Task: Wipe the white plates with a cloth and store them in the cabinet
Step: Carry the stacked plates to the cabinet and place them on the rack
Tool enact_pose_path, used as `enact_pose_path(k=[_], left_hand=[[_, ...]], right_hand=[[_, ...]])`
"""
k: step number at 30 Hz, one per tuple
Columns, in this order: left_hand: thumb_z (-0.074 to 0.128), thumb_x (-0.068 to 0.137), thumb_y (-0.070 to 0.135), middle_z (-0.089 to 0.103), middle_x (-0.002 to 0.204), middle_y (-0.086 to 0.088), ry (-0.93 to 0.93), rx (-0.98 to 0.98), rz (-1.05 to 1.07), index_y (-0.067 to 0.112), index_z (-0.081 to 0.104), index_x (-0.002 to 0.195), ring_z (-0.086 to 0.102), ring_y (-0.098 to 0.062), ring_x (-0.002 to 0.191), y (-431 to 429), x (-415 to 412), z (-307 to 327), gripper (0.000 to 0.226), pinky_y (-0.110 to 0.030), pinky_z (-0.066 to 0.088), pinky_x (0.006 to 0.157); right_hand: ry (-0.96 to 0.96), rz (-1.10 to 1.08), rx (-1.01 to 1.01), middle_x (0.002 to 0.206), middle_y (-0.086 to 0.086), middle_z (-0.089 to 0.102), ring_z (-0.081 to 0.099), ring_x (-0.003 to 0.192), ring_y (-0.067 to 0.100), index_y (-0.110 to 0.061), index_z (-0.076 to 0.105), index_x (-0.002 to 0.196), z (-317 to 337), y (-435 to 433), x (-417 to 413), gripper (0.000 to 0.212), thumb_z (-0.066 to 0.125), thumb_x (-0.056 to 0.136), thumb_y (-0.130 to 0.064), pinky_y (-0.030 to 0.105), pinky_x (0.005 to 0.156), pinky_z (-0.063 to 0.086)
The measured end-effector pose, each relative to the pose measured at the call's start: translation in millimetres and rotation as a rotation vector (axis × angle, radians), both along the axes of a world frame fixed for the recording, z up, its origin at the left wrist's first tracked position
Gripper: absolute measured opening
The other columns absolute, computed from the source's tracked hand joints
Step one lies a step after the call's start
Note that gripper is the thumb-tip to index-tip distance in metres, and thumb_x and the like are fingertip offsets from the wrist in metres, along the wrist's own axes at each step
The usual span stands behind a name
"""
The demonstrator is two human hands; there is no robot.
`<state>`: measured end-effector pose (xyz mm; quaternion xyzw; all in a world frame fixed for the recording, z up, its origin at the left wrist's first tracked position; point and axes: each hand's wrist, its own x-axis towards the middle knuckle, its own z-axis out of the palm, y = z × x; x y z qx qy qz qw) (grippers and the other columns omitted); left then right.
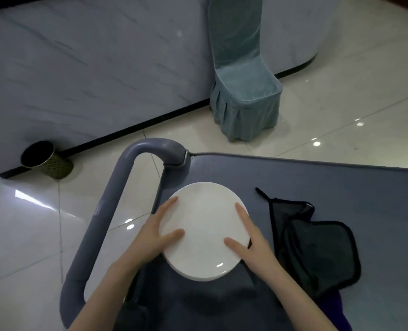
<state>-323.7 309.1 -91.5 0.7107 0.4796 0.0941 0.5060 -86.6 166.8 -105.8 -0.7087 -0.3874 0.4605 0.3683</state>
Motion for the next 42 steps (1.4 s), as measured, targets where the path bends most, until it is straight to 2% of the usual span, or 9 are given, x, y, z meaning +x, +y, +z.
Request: enact_pose_path(k=[5, 10, 15, 18, 22, 26, 31, 36, 42], left_hand=[[0.076, 0.069, 0.058, 0.036, 0.127, 0.043, 0.038, -0.023, -0.030, 0.063, 0.022, 0.140, 0.044, 0.008, 0.118, 6.0, 1.3, 1.9, 0.090, -0.025, 0.042, 0.091], [0.079, 0.065, 0.055, 0.033, 0.134, 0.044, 0.042, -0.020, 0.032, 0.060, 0.024, 0.141, 0.041, 0.011, 0.123, -8.1, -2.4, 0.7, 0.094, -0.029, 0.042, 0.098], [0.080, 0.061, 0.051, 0.039, 0.128, 0.045, -0.006, -0.019, 0.105, 0.060, 0.030, 0.139, 0.048, 0.015, 0.113, -18.8, -0.5, 1.5, 0.093, -0.024, 0.047, 0.090], [0.080, 0.059, 0.052, 0.043, 0.124, 0.045, -0.036, -0.037, 0.091, 0.061, 0.032, 0.137, 0.051, 0.015, 0.109, -16.7, -0.4, 4.1, 0.092, -0.021, 0.049, 0.085], [0.081, 0.058, 0.052, 0.044, 0.132, 0.032, -0.077, -0.031, 0.040, 0.059, 0.032, 0.139, 0.051, -0.001, 0.119, -11.7, -1.6, 9.7, 0.094, -0.031, 0.050, 0.093], [0.078, 0.060, 0.054, 0.042, 0.136, 0.025, -0.116, 0.009, -0.068, 0.059, 0.032, 0.139, 0.047, -0.004, 0.123, -0.4, -0.3, 21.0, 0.092, -0.040, 0.046, 0.101], [0.067, 0.068, 0.061, 0.040, 0.126, 0.042, -0.199, 0.059, -0.320, 0.059, 0.032, 0.139, 0.041, 0.020, 0.113, 15.0, 6.3, 42.2, 0.079, -0.028, 0.042, 0.095], [0.064, 0.067, 0.065, 0.041, 0.128, 0.028, -0.250, 0.075, -0.574, 0.066, 0.031, 0.135, 0.040, 0.021, 0.110, -4.2, 36.4, 68.6, 0.075, -0.020, 0.038, 0.091], [0.067, 0.064, 0.063, 0.043, 0.133, 0.019, -0.338, 0.002, -0.883, 0.068, 0.034, 0.132, 0.047, -0.003, 0.120, -84.5, 72.1, 104.7, 0.076, -0.041, 0.047, 0.100]], right_hand=[[0.044, 0.055, -0.003, 0.137, -0.001, 0.039, 0.046, 0.121, 0.007, -0.054, 0.021, 0.149, -0.8, 5.4, 8.4, 0.082, 0.071, 0.090, -0.025, 0.031, 0.107, 0.043], [0.074, 0.042, 0.024, 0.130, -0.010, 0.037, 0.039, 0.112, -0.015, -0.069, 0.022, 0.136, -5.5, 2.9, 5.2, 0.079, 0.069, 0.090, -0.025, 0.005, 0.088, 0.035], [0.132, -0.030, 0.057, 0.130, -0.010, 0.038, 0.038, 0.107, -0.025, -0.069, 0.021, 0.139, -3.4, -1.2, 1.3, 0.086, 0.070, 0.088, -0.021, 0.002, 0.087, 0.036], [0.154, -0.080, 0.068, 0.132, -0.014, 0.037, 0.039, 0.110, -0.023, -0.071, 0.015, 0.140, 2.6, -3.1, -1.2, 0.090, 0.071, 0.082, -0.030, 0.010, 0.088, 0.038], [0.112, -0.151, 0.090, 0.139, -0.015, 0.034, 0.036, 0.112, -0.023, -0.065, 0.015, 0.142, 17.6, -6.4, -8.0, 0.090, 0.066, 0.075, -0.034, 0.013, 0.087, 0.039], [0.088, -0.256, 0.136, 0.137, -0.015, 0.034, 0.038, 0.114, -0.020, -0.072, 0.021, 0.134, 42.1, -22.3, -24.3, 0.083, 0.066, 0.075, -0.034, 0.015, 0.092, 0.039], [0.084, -0.459, 0.182, 0.139, -0.005, 0.040, 0.048, 0.124, 0.012, -0.061, 0.040, 0.130, 76.1, -60.0, -60.2, 0.070, 0.069, 0.075, -0.030, 0.045, 0.106, 0.046], [0.036, -0.739, 0.224, 0.133, 0.004, 0.047, 0.050, 0.123, 0.027, -0.049, 0.050, 0.121, 108.9, -111.9, -94.4, 0.057, 0.069, 0.072, -0.026, 0.055, 0.103, 0.045], [-0.139, -1.088, 0.247, 0.121, -0.029, 0.053, 0.048, 0.125, 0.015, -0.046, 0.052, 0.117, 141.2, -206.5, -144.8, 0.050, 0.065, 0.073, -0.025, 0.053, 0.106, 0.042]])
